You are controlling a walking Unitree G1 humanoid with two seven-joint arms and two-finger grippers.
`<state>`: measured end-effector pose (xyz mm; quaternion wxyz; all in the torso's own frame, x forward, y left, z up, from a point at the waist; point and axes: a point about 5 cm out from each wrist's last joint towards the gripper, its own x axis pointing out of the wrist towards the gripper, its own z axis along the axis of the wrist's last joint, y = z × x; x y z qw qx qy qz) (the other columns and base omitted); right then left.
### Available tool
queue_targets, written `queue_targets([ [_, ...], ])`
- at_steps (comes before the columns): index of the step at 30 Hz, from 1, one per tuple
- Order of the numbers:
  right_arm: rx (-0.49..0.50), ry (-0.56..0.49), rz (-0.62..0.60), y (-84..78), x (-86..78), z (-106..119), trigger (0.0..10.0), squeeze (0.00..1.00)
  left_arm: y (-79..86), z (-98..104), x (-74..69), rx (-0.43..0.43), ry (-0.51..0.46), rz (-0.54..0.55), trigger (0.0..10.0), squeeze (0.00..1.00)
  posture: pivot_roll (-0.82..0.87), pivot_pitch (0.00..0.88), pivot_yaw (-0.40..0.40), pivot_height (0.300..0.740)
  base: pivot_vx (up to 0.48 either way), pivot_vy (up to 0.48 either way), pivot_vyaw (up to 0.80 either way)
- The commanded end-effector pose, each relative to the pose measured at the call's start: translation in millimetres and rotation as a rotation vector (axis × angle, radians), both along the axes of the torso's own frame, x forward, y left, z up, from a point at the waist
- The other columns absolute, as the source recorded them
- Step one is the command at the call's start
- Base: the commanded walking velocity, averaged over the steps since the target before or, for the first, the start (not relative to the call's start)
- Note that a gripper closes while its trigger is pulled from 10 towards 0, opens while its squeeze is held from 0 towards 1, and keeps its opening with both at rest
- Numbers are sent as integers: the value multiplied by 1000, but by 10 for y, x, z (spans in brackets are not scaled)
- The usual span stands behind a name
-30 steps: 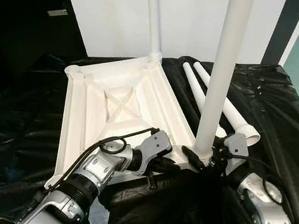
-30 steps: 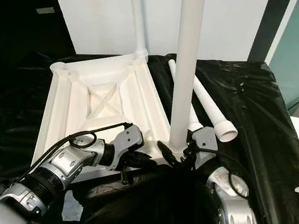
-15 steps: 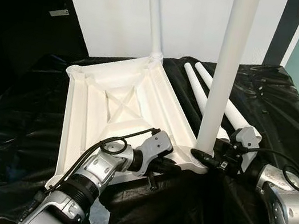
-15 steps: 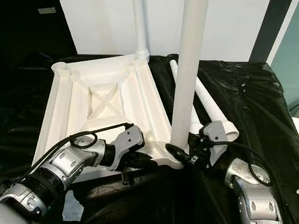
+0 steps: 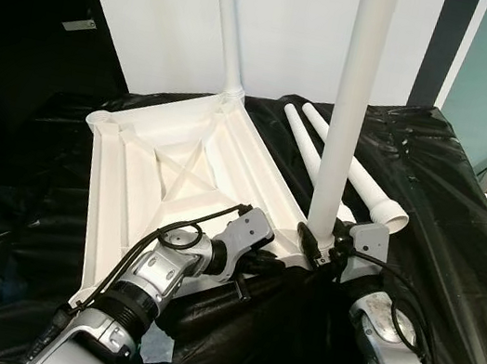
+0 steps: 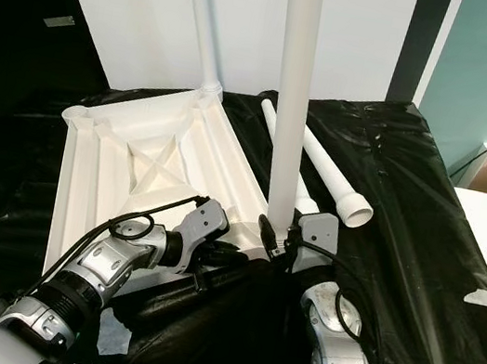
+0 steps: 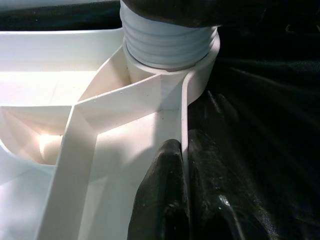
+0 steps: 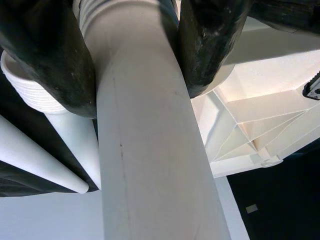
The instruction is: Building children table
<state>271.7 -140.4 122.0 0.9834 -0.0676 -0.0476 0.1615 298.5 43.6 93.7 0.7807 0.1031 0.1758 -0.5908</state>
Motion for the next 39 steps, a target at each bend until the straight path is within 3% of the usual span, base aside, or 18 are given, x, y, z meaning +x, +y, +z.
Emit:
queue_targets([
  [1,-10,44,-71,-105,9,-80,0,0,22,-300,-149,50,124,5,10000,0,-131,0,119,740,0,0,0],
  [3,-22,44,-53,-83,4,-81,0,0,19,-298,-149,49,124,5,10000,0,-132,0,116,740,0,0,0],
  [4,-39,48,-34,-52,3,-89,8941,0,14,-295,-147,48,124,5,10000,0,-132,0,116,740,0,0,0],
  [5,-58,50,-13,-28,5,-93,10000,0,11,-293,-145,47,123,5,10000,0,-132,0,116,740,0,0,0],
  [7,-57,56,24,-3,5,-96,10000,8,9,-292,-143,46,123,5,10000,0,-132,0,116,740,0,0,0],
  [8,-53,63,85,30,-1,-95,10000,1000,7,-292,-141,44,122,6,10000,0,-132,0,116,740,0,0,0],
  [9,-53,63,85,30,-1,-95,10000,1000,7,-292,-141,44,122,6,10000,0,-132,0,116,740,0,0,0],
  [12,-105,60,291,44,11,-44,10000,1000,4,-290,-132,46,120,7,10000,0,-134,0,116,740,0,0,0],
  [13,-123,63,360,19,28,-13,10000,0,2,-289,-131,46,119,7,10000,0,-136,0,117,740,0,0,0],
  [17,-156,72,467,-40,65,42,10000,0,1,-288,-130,46,119,6,10000,0,-141,0,124,740,0,0,0],
  [19,-223,82,541,-144,149,104,10000,0,-4,-290,-136,48,119,-1,10000,0,-141,0,124,740,0,0,0],
  [26,-302,94,584,-263,285,182,10000,0,2,-293,-140,45,120,7,10000,0,-119,0,111,740,0,0,0],
  [27,-301,111,601,-271,298,175,0,0,16,-299,-143,46,122,11,10000,0,-119,0,111,740,0,0,0],
  [37,-203,198,638,-238,213,49,0,0,62,-305,-139,51,123,19,10000,0,-113,0,116,740,0,0,0],
  [39,-144,130,512,-116,147,7,0,0,59,-296,-129,52,120,19,10000,0,-115,0,117,740,0,0,0],
])
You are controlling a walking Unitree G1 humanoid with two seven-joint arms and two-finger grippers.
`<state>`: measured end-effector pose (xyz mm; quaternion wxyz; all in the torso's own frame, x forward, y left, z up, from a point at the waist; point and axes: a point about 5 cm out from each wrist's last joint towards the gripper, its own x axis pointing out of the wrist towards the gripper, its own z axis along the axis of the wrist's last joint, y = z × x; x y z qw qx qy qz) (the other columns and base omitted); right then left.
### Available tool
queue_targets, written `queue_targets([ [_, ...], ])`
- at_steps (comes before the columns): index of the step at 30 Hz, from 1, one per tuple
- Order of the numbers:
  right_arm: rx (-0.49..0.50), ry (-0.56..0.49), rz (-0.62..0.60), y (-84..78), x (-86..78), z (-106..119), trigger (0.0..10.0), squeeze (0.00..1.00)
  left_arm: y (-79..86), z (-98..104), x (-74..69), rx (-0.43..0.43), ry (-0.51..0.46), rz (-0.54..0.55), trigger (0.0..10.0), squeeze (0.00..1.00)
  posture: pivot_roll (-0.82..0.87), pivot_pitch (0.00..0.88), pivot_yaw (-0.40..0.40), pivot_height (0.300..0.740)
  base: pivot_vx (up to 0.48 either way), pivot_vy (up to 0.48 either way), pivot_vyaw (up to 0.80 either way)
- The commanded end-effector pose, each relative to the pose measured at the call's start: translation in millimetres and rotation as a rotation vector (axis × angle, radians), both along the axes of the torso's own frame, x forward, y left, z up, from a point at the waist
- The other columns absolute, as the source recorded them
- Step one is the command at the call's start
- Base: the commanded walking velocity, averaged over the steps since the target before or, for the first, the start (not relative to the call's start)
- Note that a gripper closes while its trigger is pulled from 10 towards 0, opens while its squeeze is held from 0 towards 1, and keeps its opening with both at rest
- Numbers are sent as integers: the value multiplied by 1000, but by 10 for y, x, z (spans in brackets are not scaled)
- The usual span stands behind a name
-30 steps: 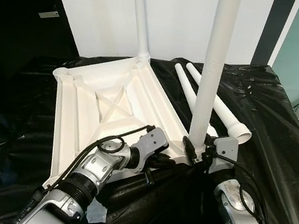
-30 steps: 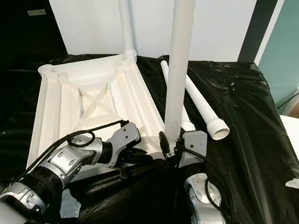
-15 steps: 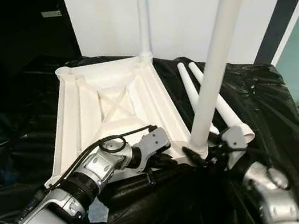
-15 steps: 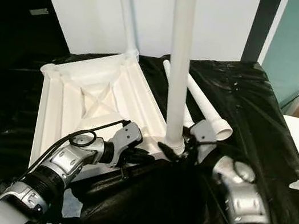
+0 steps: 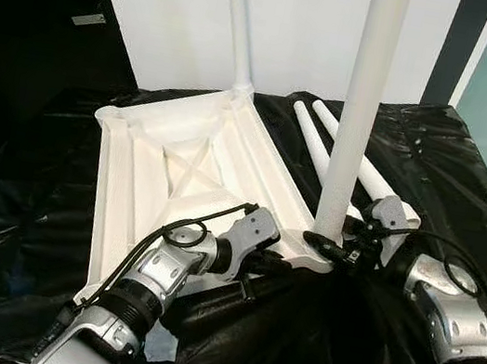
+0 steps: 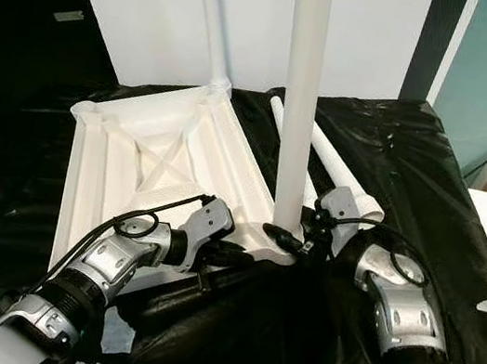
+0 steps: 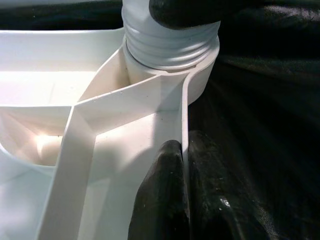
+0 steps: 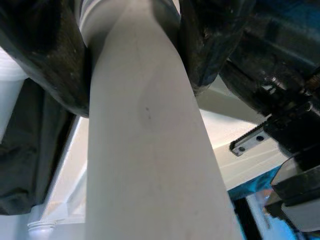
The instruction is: Building children table
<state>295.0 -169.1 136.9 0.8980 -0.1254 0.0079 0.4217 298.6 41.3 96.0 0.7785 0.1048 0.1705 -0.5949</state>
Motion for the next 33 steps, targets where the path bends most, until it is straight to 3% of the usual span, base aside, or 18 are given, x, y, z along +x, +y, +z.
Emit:
queue_targets([
  [1,22,15,-25,172,-86,-143,0,0,81,-320,-130,57,128,30,10000,0,-115,0,117,740,0,0,0],
  [2,68,-48,-123,235,-121,-137,0,0,80,-318,-128,58,127,30,10000,0,-115,0,117,740,0,0,0],
  [3,68,-48,-123,235,-121,-137,0,0,80,-318,-128,58,127,30,10000,0,-115,0,117,740,0,0,0],
  [4,160,-121,-394,240,-231,-198,0,0,72,-317,-133,58,127,25,10000,0,-117,0,119,740,0,0,0],
  [8,190,-132,-531,199,-311,-253,0,0,70,-319,-140,58,129,22,10000,0,-116,0,122,740,0,0,0],
  [11,209,-170,-660,65,-321,-197,0,0,71,-329,-154,59,133,18,10000,0,-121,0,121,740,0,0,0],
  [16,178,-169,-652,84,-322,-192,0,0,58,-337,-162,59,136,18,10000,0,-121,0,117,740,0,0,0],
  [17,172,-151,-606,134,-314,-204,10000,0,50,-335,-160,57,136,18,10000,0,-120,0,115,740,0,0,0],
  [18,172,-151,-606,134,-314,-204,10000,0,50,-335,-160,57,136,18,10000,0,-120,0,115,740,0,0,0],
  [19,182,-131,-558,170,-303,-208,10000,776,46,-333,-158,55,136,17,10000,0,-120,0,115,740,0,0,0],
  [20,182,-131,-558,170,-303,-208,10000,776,46,-333,-158,55,136,17,10000,0,-120,0,115,740,0,0,0],
  [21,192,-111,-506,221,-302,-212,10000,1000,43,-332,-158,54,136,17,10000,0,-120,0,115,740,0,0,0],
  [25,159,-98,-387,288,-262,-197,10000,1000,41,-331,-152,55,135,18,10000,0,-118,0,114,740,0,0,0],
  [26,137,-89,-314,279,-230,-177,10000,0,44,-330,-153,55,134,18,10000,0,-117,0,114,740,0,0,0],
  [27,137,-89,-314,279,-230,-177,10000,0,44,-330,-153,55,134,18,10000,0,-117,0,114,740,0,0,0],
  [29,81,-83,-161,220,-160,-116,10000,0,50,-329,-157,56,134,18,10000,0,-110,0,109,740,0,0,0],
  [33,30,-68,-51,150,-93,-68,10000,0,56,-330,-160,56,134,19,10000,0,-104,0,106,740,0,0,0],
])
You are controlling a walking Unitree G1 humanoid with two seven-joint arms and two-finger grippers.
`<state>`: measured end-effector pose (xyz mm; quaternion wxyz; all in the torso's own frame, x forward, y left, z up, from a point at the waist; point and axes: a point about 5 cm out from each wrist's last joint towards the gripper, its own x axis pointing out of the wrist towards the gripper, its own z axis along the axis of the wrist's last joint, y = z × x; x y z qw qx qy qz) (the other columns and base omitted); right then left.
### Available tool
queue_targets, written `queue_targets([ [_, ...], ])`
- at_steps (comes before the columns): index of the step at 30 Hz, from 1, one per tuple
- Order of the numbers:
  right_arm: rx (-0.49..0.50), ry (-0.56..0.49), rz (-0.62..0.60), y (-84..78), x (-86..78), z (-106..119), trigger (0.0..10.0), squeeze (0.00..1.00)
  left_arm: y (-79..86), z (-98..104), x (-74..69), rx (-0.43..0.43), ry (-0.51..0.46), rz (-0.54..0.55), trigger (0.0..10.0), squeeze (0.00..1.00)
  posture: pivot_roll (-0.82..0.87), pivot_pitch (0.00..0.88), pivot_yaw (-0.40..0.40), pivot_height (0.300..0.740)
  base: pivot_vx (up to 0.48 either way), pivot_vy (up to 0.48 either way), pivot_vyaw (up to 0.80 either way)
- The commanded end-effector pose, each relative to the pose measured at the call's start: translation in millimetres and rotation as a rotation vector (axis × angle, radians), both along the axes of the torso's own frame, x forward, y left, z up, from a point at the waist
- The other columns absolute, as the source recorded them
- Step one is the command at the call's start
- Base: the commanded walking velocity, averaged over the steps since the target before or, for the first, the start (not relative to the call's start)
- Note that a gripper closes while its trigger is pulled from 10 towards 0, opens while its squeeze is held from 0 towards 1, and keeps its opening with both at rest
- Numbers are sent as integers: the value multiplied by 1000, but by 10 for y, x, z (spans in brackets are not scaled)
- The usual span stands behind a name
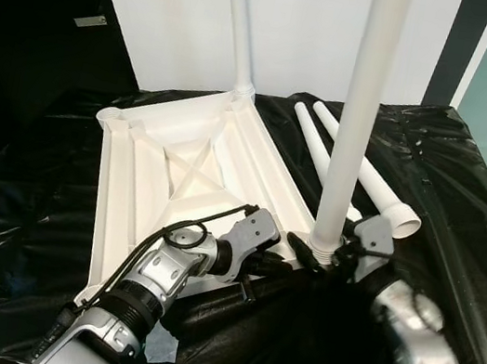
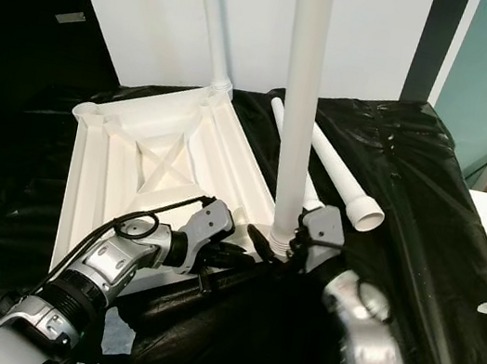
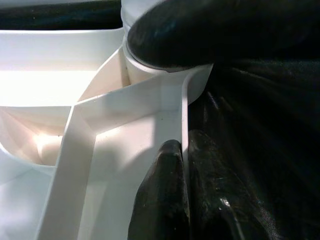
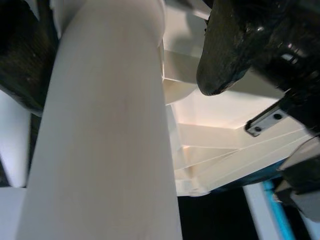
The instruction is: Building children table
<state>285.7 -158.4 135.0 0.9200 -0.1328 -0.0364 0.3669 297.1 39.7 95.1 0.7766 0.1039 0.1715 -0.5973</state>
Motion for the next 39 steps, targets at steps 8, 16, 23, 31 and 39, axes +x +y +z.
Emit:
queue_targets([
  [8,-30,103,134,-31,70,-23,0,0,79,-327,-156,58,130,28,10000,0,-95,0,106,740,0,0,0],
  [16,92,-8,-253,53,-160,-171,0,0,91,-325,-150,60,128,35,10000,0,-92,0,103,740,0,0,0],
  [23,157,-34,-486,-27,-195,-208,0,0,92,-321,-143,59,127,40,10000,0,-90,0,104,740,0,0,0],
  [31,143,-38,-490,49,-217,-204,7216,0,77,-328,-160,62,132,30,10000,0,-102,0,110,740,0,0,0],
  [39,141,-1,-205,132,-126,-136,10000,0,90,-329,-157,64,130,34,10000,0,-102,0,112,740,0,0,0],
])
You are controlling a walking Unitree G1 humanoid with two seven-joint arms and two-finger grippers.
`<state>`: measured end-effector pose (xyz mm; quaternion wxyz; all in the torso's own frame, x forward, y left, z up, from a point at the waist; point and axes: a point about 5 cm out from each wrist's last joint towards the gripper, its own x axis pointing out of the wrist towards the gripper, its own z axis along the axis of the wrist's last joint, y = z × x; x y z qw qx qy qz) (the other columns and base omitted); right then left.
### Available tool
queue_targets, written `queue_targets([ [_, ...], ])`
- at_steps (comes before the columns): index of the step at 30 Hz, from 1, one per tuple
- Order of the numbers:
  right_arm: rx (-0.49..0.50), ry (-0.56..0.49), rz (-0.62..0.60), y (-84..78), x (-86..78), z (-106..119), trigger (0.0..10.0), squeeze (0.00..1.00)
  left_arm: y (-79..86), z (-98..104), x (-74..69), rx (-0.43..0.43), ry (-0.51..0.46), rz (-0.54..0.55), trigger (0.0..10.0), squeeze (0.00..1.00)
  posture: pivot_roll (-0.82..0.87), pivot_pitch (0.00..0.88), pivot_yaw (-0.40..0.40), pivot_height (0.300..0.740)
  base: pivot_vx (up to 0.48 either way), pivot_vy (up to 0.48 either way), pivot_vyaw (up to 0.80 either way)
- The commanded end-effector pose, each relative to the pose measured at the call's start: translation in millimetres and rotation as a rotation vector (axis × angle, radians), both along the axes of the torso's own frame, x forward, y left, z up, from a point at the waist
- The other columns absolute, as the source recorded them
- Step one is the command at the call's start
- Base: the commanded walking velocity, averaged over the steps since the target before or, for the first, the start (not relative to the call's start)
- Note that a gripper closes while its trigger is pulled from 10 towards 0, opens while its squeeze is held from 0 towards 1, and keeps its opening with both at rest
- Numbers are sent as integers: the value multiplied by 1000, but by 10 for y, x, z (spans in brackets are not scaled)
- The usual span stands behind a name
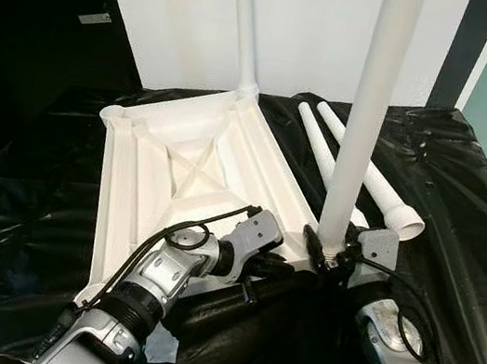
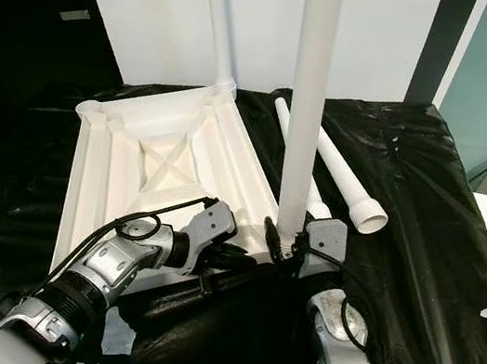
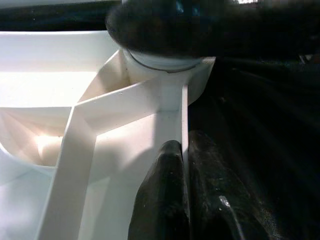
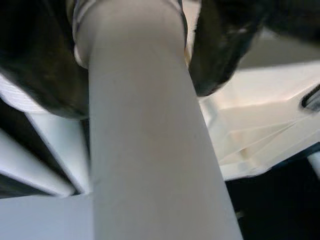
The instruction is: Building children table
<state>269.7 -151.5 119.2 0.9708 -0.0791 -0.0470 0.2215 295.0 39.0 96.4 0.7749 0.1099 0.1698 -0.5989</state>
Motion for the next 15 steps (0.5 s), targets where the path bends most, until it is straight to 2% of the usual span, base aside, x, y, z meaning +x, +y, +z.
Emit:
queue_targets([
  [1,-2,-1,138,41,63,61,10000,0,104,-344,-137,59,138,42,10000,0,-102,0,112,740,0,0,0],
  [2,-14,-2,193,25,97,120,10000,0,108,-344,-132,61,138,43,10000,0,-101,0,112,740,0,0,0],
  [6,-44,0,272,8,152,224,10000,0,111,-339,-123,61,136,45,10000,0,-101,0,110,740,0,0,0],
  [7,-76,28,321,-5,186,261,10000,0,108,-336,-120,60,135,46,10000,0,-101,0,110,740,0,0,0],
  [11,-100,62,348,-17,209,270,10000,0,105,-335,-120,60,134,46,10000,0,-100,0,110,740,0,0,0],
  [12,-132,185,409,-13,197,210,0,0,97,-337,-131,57,136,45,10000,0,-98,0,108,740,0,0,0],
  [13,-138,235,431,-3,169,173,0,0,97,-339,-135,55,138,45,10000,0,-98,0,108,740,0,0,0],
  [15,-143,258,438,10,148,150,0,0,101,-341,-137,55,139,48,10000,0,-92,0,104,740,0,0,0],
])
